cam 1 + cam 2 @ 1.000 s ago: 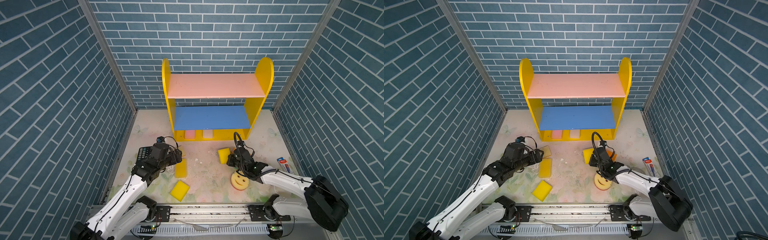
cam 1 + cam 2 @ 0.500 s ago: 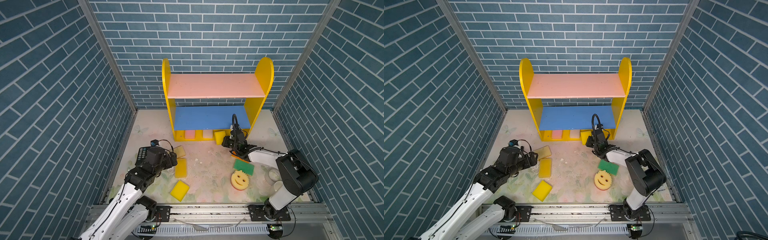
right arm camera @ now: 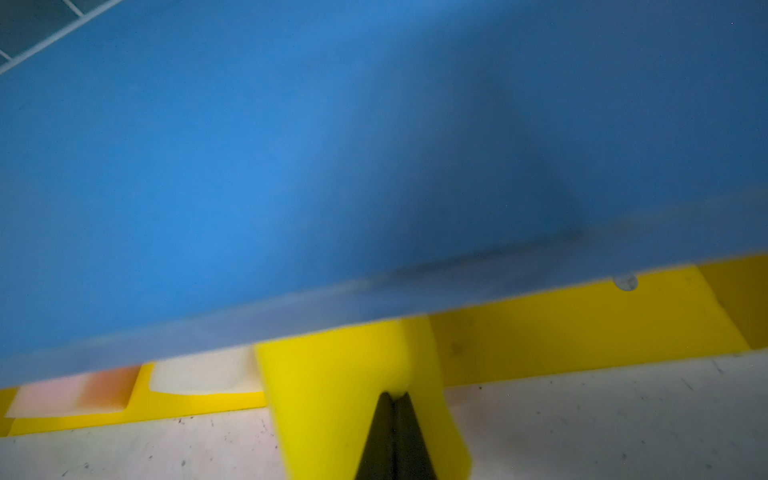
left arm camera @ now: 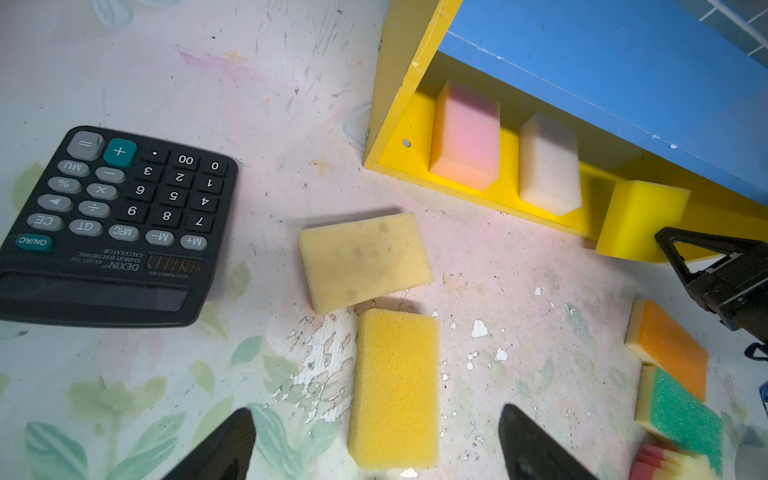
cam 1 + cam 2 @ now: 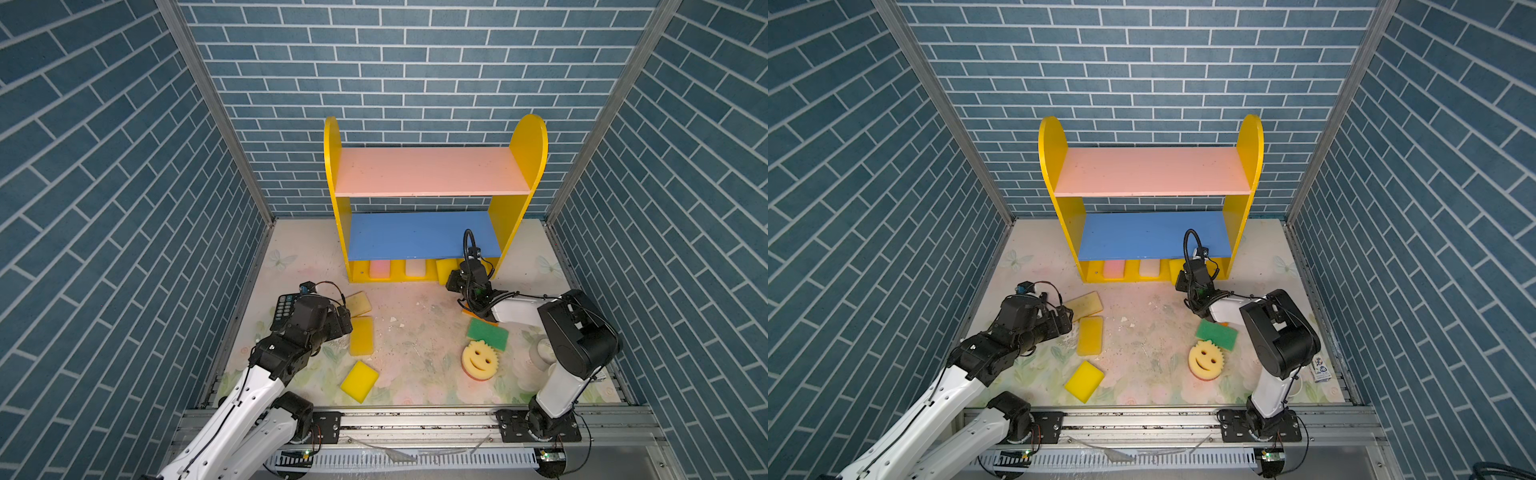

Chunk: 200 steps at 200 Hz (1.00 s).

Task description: Place and organize the cleaning sponges onto the shelf

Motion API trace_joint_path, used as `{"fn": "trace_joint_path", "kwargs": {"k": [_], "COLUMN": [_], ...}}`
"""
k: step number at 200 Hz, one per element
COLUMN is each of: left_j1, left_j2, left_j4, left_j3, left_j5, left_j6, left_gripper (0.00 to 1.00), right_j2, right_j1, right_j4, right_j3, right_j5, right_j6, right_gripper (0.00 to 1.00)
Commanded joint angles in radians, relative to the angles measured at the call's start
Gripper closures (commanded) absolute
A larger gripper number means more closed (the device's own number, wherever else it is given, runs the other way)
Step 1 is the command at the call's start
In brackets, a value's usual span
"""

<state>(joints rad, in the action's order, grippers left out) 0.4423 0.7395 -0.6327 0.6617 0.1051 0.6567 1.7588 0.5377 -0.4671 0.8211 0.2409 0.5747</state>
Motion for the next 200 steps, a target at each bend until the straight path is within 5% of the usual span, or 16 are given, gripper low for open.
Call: {"fn": "trace_joint_path", "kwargs": {"k": [1,76,92,128,200], "left_j1": [-0.007,-0.008,-0.008,-0.009,-0.009], "left_j2": [0.003,0.017,0.024,0.026,0.014], "left_j4": [-0.01,-0.008,-0.006,-0.001,-0.002], "left_j3": [0.004,0.003,0.004,0.003,-0.003], "left_j5": [0.012,0.013,0.007,0.004,-0.01], "left_j6": [-0.009,-0.008,-0.008,-0.009,-0.018], "left_gripper": [0.07,0.07,0.07,0.07,0.07], "right_j2": [0.034,0.089,0.088,0.067,-0.084], "right_j1": [-0.005,-0.004,-0.004,-0.007,0.004], "right_j4": [-0.076,-0.116,-0.116,-0.107,-0.036], "right_j3": [0.027,0.036,0.032,0.015,-0.057], "right_j5": [0.066,0.081,0.101,0.127,0.075], "right_j6": [-0.038,-0.028,-0.018,-0.009,0.054], "right_gripper": [1.0,1.0,0.81,0.64,0.62]}}
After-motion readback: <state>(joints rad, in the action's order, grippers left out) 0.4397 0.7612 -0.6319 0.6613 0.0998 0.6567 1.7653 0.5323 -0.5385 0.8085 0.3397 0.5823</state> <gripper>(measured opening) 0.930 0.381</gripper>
